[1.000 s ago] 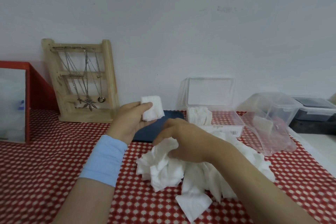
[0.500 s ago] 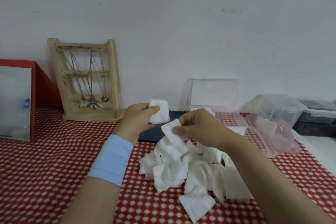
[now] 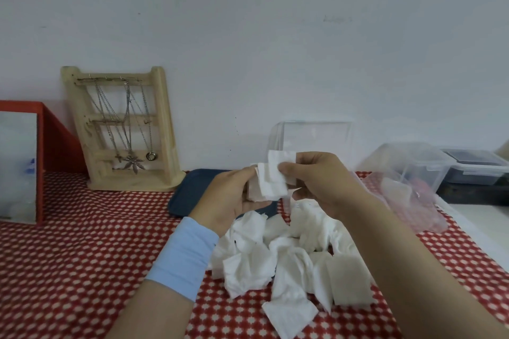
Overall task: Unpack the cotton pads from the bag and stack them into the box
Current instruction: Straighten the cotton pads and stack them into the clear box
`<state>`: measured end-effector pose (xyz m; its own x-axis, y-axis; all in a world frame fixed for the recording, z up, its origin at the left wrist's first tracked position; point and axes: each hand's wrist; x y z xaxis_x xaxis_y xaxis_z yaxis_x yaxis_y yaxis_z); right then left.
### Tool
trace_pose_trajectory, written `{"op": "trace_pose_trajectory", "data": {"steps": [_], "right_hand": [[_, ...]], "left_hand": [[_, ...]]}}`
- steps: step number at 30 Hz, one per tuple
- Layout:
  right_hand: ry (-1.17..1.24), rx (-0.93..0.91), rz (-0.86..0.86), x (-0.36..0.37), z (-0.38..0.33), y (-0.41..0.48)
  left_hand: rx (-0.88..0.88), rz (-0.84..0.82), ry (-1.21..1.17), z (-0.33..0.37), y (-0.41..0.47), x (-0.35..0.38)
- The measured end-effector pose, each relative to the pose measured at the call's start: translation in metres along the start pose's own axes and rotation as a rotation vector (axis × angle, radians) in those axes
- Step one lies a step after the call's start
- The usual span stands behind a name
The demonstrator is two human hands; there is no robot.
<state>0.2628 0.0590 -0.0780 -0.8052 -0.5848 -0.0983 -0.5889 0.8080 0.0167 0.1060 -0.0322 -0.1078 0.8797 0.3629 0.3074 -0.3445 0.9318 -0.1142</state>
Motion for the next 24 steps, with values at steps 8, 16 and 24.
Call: {"op": "trace_pose_trajectory", "data": {"steps": [8,16,24], "right_hand": [[0.008,-0.033,0.098,0.002,-0.004,-0.002],[-0.193,-0.132,0.169,0.006,0.001,-0.001],[-0.233,-0.126,0.248,-0.004,-0.002,0.0]], "left_hand": [[0.02,0.029,-0.02,-0.005,0.0,0.007],[-0.029,-0.056,-0.099,-0.007,0.0,0.011],[0.009,-0.045,0.087,-0.012,0.002,0.002]]}}
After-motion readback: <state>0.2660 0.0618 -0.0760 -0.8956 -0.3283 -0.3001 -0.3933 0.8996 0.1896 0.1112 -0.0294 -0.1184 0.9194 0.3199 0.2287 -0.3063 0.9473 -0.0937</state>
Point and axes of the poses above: each hand's wrist, its own y-axis towards the middle knuckle, its own x-axis out of the palm, z = x × y, and after that the axes turned 2 degrees about -y, right-handed
